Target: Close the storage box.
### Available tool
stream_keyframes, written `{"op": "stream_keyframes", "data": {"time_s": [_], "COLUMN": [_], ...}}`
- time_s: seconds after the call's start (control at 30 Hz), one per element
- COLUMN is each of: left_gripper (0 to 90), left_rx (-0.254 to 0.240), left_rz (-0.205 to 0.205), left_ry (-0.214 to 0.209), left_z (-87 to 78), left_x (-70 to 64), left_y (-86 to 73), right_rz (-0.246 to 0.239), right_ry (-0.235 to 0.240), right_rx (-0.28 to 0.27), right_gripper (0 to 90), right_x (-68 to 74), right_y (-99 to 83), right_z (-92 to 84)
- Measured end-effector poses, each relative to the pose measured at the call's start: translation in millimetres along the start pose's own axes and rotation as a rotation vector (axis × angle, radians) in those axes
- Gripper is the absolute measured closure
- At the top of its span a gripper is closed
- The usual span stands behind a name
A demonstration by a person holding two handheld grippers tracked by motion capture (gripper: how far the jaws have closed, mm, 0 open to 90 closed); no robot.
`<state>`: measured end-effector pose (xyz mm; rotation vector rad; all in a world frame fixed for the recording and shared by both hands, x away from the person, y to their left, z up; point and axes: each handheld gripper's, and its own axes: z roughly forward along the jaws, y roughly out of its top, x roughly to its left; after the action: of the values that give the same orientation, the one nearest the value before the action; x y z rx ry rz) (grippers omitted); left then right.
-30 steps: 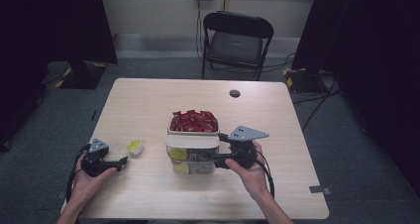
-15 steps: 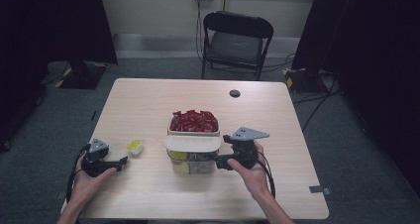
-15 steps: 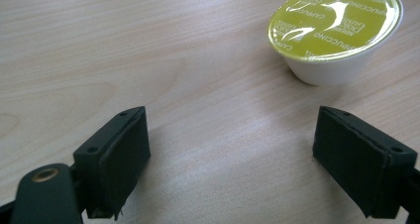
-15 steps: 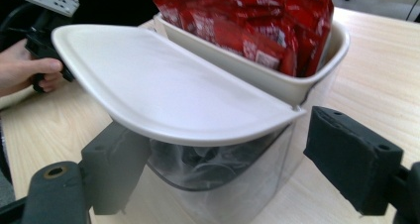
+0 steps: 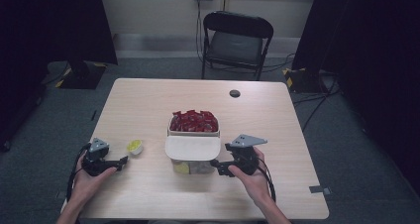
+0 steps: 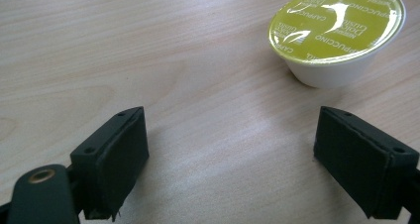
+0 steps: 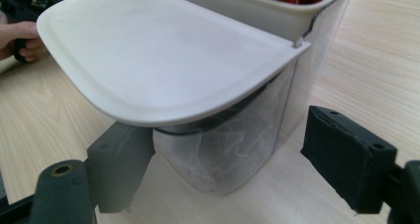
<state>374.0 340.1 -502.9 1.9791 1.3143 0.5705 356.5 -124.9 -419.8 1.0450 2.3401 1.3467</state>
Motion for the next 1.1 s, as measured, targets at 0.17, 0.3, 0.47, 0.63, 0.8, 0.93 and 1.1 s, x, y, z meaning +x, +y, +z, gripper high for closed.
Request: {"op": "stream_keyframes", "data": {"time_s": [0.17,0.3,0.47,0.63,0.8,0.93,1.1], "left_gripper": [13.0,13.0,12.6,12.6,12.6,12.6,12.6], "left_rx": [0.0,0.0,0.003,0.003,0.002,0.003,0.003], "left_rz": [-0.001,0.0,0.004,0.004,0.005,0.005,0.005], "left_ry": [0.0,-0.002,-0.005,-0.005,-0.006,-0.006,-0.006], "left_z": [0.0,0.0,0.2,0.2,0.3,0.3,0.2], "left_x": [0.0,0.1,0.6,0.7,0.7,0.8,0.8], "left_y": [0.0,0.0,0.5,0.5,0.5,0.5,0.5], "right_rz": [0.0,0.0,0.011,0.034,0.059,0.08,0.11], "right_ry": [-0.022,-0.024,-0.029,-0.041,-0.068,-0.098,-0.166], "right_rx": [0.027,0.04,0.045,0.027,-0.005,-0.028,-0.054], "right_gripper": [19.3,19.8,21.2,21.1,21.0,20.0,16.4], "right_x": [-0.5,-1.4,-2.2,-7.4,-15.2,-24.5,-43.2], "right_y": [-10.4,-14.5,-20.1,-21.1,-20.0,-19.3,-19.6], "right_z": [-1.0,2.1,3.8,-2.0,-9.4,-15.2,-23.2]}}
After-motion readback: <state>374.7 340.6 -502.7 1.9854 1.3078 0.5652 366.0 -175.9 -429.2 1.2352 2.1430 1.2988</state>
